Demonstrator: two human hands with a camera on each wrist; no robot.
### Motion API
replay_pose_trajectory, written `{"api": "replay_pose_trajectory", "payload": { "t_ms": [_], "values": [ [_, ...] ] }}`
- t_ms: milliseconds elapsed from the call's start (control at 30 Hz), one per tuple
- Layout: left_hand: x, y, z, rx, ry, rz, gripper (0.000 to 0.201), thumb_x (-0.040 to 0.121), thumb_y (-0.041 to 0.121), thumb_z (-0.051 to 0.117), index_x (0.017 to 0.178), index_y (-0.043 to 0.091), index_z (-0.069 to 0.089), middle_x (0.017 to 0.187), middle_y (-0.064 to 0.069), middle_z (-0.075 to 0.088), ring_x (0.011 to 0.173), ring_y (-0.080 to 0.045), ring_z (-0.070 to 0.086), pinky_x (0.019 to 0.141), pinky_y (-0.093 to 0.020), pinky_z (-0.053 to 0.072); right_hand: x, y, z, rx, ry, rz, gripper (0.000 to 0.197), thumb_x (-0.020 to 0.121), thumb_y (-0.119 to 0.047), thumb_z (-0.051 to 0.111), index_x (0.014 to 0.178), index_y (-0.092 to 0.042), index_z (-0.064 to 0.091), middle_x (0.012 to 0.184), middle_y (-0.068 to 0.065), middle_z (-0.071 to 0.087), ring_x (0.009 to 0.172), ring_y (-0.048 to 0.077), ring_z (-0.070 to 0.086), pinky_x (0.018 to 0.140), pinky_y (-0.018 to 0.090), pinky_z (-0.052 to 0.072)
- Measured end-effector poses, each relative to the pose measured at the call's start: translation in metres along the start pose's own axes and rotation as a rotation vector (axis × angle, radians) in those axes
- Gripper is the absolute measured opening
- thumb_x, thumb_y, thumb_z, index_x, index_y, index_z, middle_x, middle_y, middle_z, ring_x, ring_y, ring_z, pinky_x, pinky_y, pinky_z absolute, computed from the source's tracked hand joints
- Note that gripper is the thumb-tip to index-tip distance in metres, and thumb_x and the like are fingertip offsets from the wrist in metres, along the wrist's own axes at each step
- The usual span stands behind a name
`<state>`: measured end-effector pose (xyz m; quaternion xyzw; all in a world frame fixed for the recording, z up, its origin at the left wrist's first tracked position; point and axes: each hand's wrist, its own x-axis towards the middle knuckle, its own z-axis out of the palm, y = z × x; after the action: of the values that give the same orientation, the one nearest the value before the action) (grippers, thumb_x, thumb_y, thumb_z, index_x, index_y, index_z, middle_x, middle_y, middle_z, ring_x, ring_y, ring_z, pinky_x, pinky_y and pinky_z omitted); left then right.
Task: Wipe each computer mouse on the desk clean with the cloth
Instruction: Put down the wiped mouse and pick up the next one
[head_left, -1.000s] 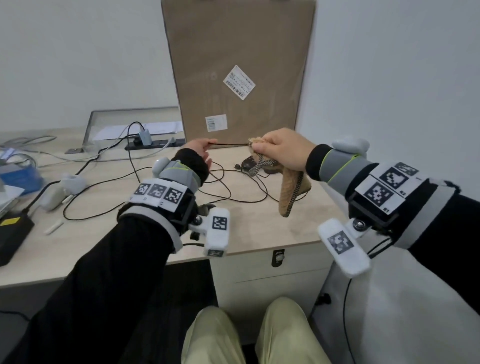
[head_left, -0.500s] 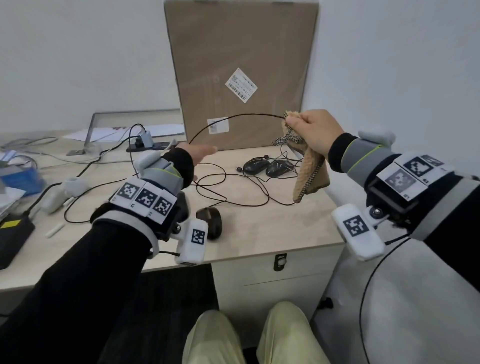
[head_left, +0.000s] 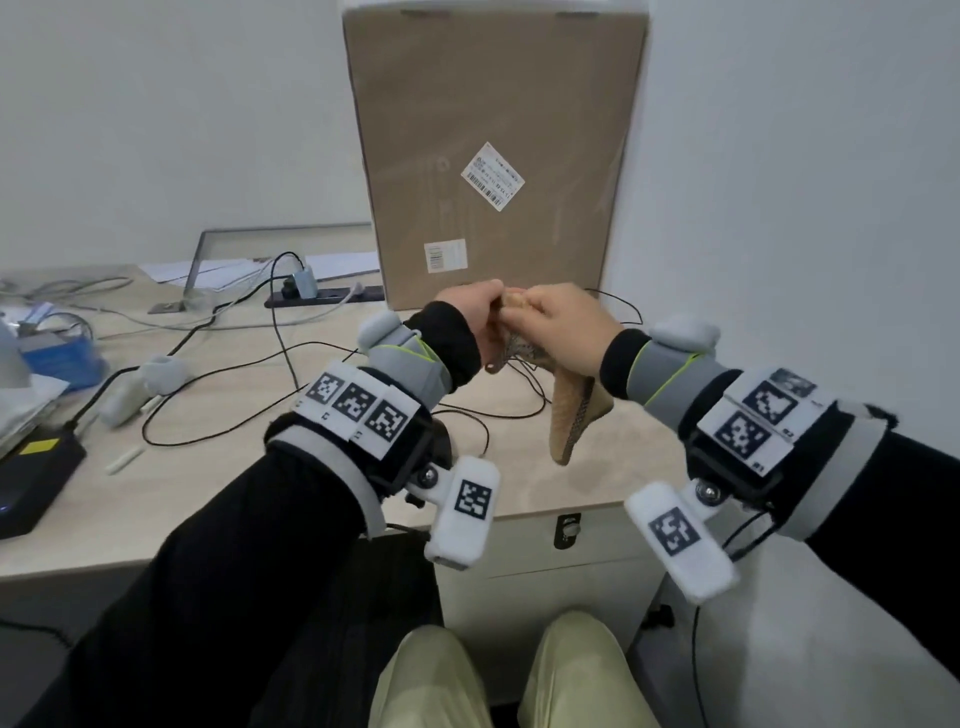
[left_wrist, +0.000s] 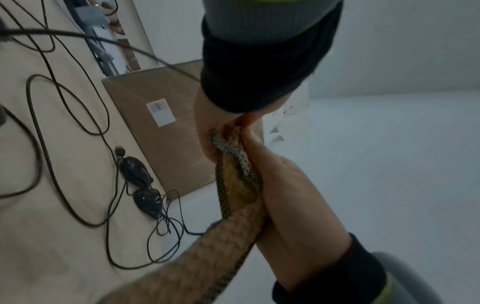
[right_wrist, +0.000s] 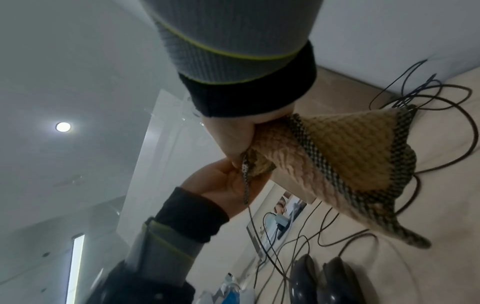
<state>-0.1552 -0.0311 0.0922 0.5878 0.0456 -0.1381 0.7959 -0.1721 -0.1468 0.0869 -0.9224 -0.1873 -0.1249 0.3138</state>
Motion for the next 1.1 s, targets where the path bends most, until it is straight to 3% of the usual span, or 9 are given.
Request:
{"api": "replay_pose_trajectory", "payload": {
  "t_ms": [100, 233, 367, 500, 633, 733, 833, 933, 1100],
  "values": [
    [0.004, 0.0, -0.004, 0.007, 0.013, 0.018, 0.042, 0.105, 0.025, 0.022, 0.08, 0.011, 0.054, 0.081, -0.005, 0.06, 0.064, -0.014, 0.051, 0.05, -0.019, 0.047, -0.004, 0.004, 0.0, -0.031, -0.007, -0.015, 0.04, 0.092, -0.027, 0.054, 0.055, -0.017, 0.042, 0.056, -0.009, 0.044, 0.054, 0.011, 0.04, 0.052, 0.027, 0.026],
    [0.02, 0.015, -0.041, -0.068, 0.17, 0.072, 0.036, 0.103, 0.019, 0.022, 0.081, 0.012, 0.049, 0.125, -0.009, 0.061, 0.072, -0.013, 0.059, 0.074, -0.027, 0.047, -0.007, 0.025, -0.024, -0.111, 0.057, 0.051, 0.04, 0.089, -0.034, 0.055, 0.058, -0.012, 0.044, 0.057, 0.002, 0.043, 0.059, 0.019, 0.04, 0.053, 0.031, 0.023],
    [0.029, 0.026, -0.075, -0.132, 0.294, 0.098, 0.034, 0.102, 0.016, 0.025, 0.078, 0.013, 0.049, 0.133, -0.011, 0.057, 0.072, -0.014, 0.06, 0.069, -0.024, 0.046, -0.012, 0.047, -0.054, -0.104, 0.213, 0.095, 0.038, 0.088, -0.032, 0.057, 0.057, -0.013, 0.048, 0.054, -0.001, 0.043, 0.055, 0.016, 0.04, 0.051, 0.024, 0.028],
    [0.028, 0.024, -0.074, -0.171, 0.274, 0.12, 0.044, 0.104, 0.035, 0.017, 0.095, 0.011, 0.053, 0.137, -0.012, 0.053, 0.106, -0.022, 0.059, 0.091, -0.03, 0.043, -0.01, 0.057, -0.065, 0.001, 0.377, 0.142, 0.044, 0.089, -0.028, 0.056, 0.05, -0.02, 0.039, 0.051, -0.006, 0.039, 0.051, 0.007, 0.037, 0.049, 0.018, 0.027],
    [0.016, 0.011, -0.05, -0.128, 0.049, -0.022, 0.075, 0.095, 0.061, 0.023, 0.136, 0.0, 0.039, 0.132, -0.016, 0.055, 0.117, -0.026, 0.054, 0.094, -0.04, 0.044, -0.003, 0.05, -0.062, 0.111, 0.395, 0.089, 0.035, 0.09, -0.028, 0.056, 0.059, -0.013, 0.049, 0.053, -0.003, 0.038, 0.051, 0.01, 0.036, 0.052, 0.026, 0.03],
    [0.005, 0.003, -0.018, 0.011, -0.124, -0.056, 0.071, 0.092, 0.064, 0.028, 0.123, 0.004, 0.049, 0.112, -0.01, 0.064, 0.103, -0.023, 0.06, 0.09, -0.038, 0.049, -0.002, 0.036, -0.051, -0.001, 0.232, 0.019, 0.037, 0.089, -0.029, 0.056, 0.058, -0.013, 0.047, 0.052, -0.003, 0.038, 0.053, 0.013, 0.037, 0.052, 0.024, 0.029],
    [0.002, -0.003, 0.013, 0.029, -0.194, -0.049, 0.047, 0.099, 0.05, 0.03, 0.09, 0.01, 0.054, 0.08, -0.005, 0.056, 0.07, -0.018, 0.055, 0.064, -0.025, 0.047, -0.005, 0.022, -0.029, -0.12, 0.057, -0.036, 0.044, 0.089, -0.03, 0.057, 0.051, -0.021, 0.036, 0.052, -0.005, 0.039, 0.059, 0.019, 0.04, 0.056, 0.03, 0.027],
    [0.008, -0.004, 0.017, -0.014, -0.105, 0.014, 0.042, 0.104, 0.03, 0.024, 0.086, 0.009, 0.056, 0.074, -0.006, 0.065, 0.067, -0.017, 0.054, 0.063, -0.026, 0.044, -0.01, 0.022, -0.014, -0.089, -0.007, -0.058, 0.04, 0.089, -0.03, 0.057, 0.053, -0.025, 0.041, 0.058, -0.007, 0.045, 0.064, 0.018, 0.044, 0.061, 0.026, 0.028],
    [0.024, 0.012, -0.032, -0.046, 0.17, 0.125, 0.042, 0.105, 0.03, 0.021, 0.084, 0.016, 0.054, 0.069, 0.005, 0.07, 0.07, -0.01, 0.059, 0.062, -0.02, 0.044, -0.016, 0.041, -0.04, -0.102, 0.084, 0.019, 0.034, 0.089, -0.03, 0.057, 0.062, -0.01, 0.052, 0.055, -0.001, 0.046, 0.059, 0.017, 0.042, 0.054, 0.022, 0.03]
  ]
}}
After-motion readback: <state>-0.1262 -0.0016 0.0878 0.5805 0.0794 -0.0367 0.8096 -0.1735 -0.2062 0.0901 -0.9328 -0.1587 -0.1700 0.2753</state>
